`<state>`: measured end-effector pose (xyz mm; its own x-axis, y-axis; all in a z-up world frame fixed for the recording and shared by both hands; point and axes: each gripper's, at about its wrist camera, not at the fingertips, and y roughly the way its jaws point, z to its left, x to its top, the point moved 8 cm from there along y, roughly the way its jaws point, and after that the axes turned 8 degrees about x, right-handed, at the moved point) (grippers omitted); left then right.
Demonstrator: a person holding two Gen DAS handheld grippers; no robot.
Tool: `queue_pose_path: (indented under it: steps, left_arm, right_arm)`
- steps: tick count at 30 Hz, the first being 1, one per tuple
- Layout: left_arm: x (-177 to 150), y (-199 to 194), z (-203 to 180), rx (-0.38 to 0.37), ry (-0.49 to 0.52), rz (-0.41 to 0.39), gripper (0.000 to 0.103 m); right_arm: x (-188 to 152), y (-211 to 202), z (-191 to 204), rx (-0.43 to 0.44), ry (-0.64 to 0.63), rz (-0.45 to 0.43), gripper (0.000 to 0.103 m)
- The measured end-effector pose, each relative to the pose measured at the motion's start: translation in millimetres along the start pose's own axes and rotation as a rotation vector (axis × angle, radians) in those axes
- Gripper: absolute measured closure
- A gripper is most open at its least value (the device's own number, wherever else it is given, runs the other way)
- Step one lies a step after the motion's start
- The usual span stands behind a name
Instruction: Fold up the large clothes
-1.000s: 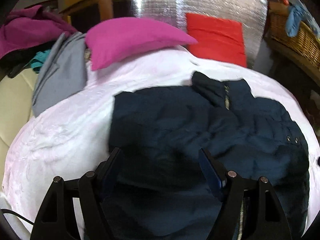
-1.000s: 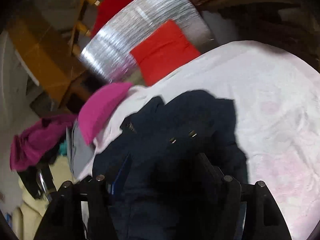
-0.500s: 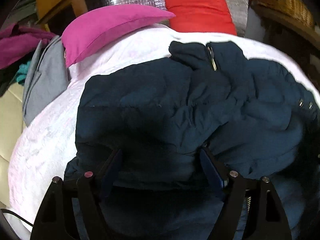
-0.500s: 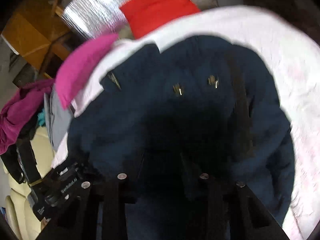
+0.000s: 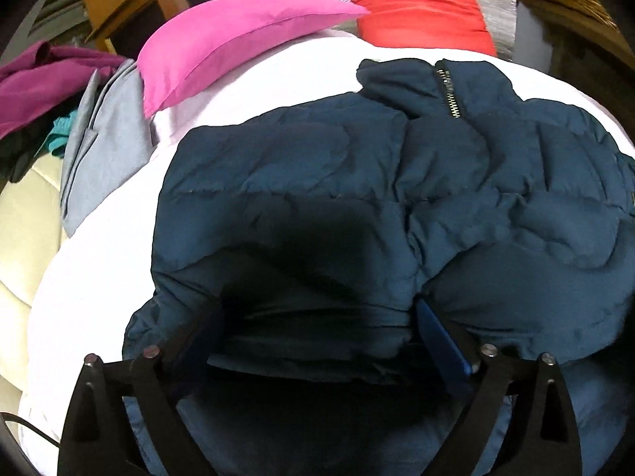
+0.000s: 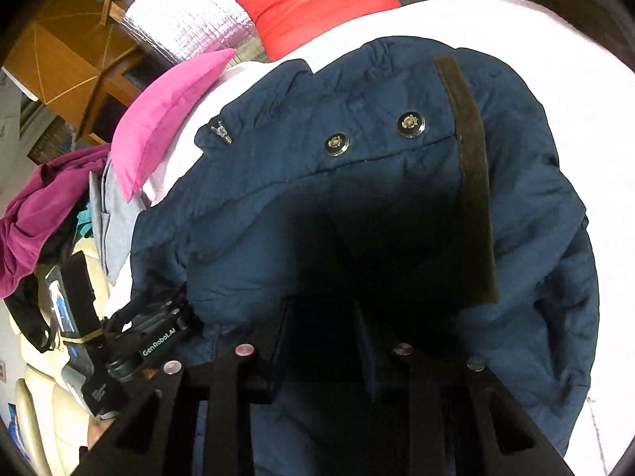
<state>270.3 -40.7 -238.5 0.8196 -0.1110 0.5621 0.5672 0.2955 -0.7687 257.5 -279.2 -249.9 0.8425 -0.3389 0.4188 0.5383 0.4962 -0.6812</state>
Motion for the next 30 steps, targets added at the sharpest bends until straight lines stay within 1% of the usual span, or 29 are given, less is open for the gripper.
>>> queue_pose_path:
  steps: [2,4,9,12,15,17,20,21,24,26,29,30]
  left_arm:
    - [0,4,3,-0.003,-0.017,0.017,0.0]
    - [-1,6,5,-0.015,-0.028,0.026,0.0]
    - [-5,7,2,-0.003,-0.009,-0.003,0.0]
    - [-7,8,3,-0.033,0.003,0.008,0.0]
    - [-8,6,4,-0.054,0.022,0.01,0.0]
    - [-9,5,5,-0.068,0.032,0.008,0.0]
    - [-7,3,11,-0.109,0.01,0.002,0.0]
    - [-6,1,14,-0.118,0.001,0.002,0.0]
    - [-3,-10,24,-0.119,0.003,-0.022,0.0]
    - [-2,-18,30,-0.107,0.025,-0.049,0.0]
    - [-2,-25,48,-0.082,0.031,-0.075,0.0]
    - [-1,-26,55,-0.08,0.02,-0.08,0.0]
  right_arm:
    - [0,2,0,-0.006,-0.002,-0.002,0.07]
    - [0,5,0,-0.014,-0.012,-0.001,0.07]
    - [2,12,1,-0.059,-0.027,0.006,0.07]
    - [5,15,2,-0.078,-0.024,0.026,0.069]
    - [7,16,-1,-0.056,0.003,0.041,0.069]
    - [7,16,-2,-0.054,-0.002,0.044,0.069]
    - [7,15,-1,-0.08,-0.011,0.032,0.069]
    - [8,15,2,-0.104,-0.026,0.029,0.069]
    - [9,14,5,-0.141,-0.041,0.024,0.068]
    - [9,12,6,-0.142,-0.026,0.022,0.067]
    - [10,8,7,-0.11,0.02,0.029,0.06]
    - [11,5,9,-0.087,0.045,0.031,0.054]
